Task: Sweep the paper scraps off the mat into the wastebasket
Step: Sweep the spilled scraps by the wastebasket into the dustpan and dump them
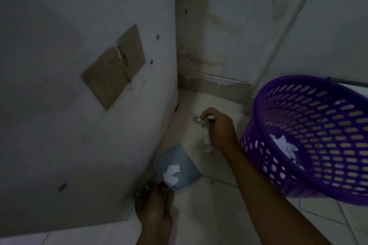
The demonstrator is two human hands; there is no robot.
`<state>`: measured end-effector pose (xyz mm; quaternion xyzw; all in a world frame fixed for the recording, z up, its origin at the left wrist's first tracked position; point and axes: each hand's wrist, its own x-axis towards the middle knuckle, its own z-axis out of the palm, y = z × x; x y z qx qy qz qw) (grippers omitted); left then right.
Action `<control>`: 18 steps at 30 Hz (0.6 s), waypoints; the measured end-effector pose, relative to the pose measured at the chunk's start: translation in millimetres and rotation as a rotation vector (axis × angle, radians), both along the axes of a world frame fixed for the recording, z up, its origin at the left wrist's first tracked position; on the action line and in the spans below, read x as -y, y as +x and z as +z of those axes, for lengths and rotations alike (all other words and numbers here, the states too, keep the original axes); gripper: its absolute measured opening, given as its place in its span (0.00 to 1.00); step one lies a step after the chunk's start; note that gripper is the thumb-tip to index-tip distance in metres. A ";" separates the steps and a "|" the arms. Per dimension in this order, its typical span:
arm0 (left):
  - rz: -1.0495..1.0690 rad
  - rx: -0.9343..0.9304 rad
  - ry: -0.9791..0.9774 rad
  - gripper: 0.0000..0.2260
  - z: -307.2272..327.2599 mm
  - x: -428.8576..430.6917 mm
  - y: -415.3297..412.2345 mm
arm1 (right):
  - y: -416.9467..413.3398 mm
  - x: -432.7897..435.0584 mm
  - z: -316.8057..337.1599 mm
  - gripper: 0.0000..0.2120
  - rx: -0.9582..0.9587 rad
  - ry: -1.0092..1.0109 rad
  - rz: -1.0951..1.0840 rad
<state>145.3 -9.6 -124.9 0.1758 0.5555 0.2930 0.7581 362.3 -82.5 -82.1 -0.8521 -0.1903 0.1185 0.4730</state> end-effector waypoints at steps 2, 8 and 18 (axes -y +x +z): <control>0.014 -0.005 -0.022 0.18 0.5 4.2 -5.5 | 3.8 -1.1 -2.8 0.15 0.107 -0.128 -0.244; -0.040 0.030 -0.062 0.10 7.1 6.3 -10.3 | -21.0 2.1 -12.5 0.09 0.082 -0.424 -0.167; -0.050 0.036 -0.042 0.16 2.4 13.9 -9.0 | -88.8 21.9 2.9 0.16 0.059 -0.153 0.107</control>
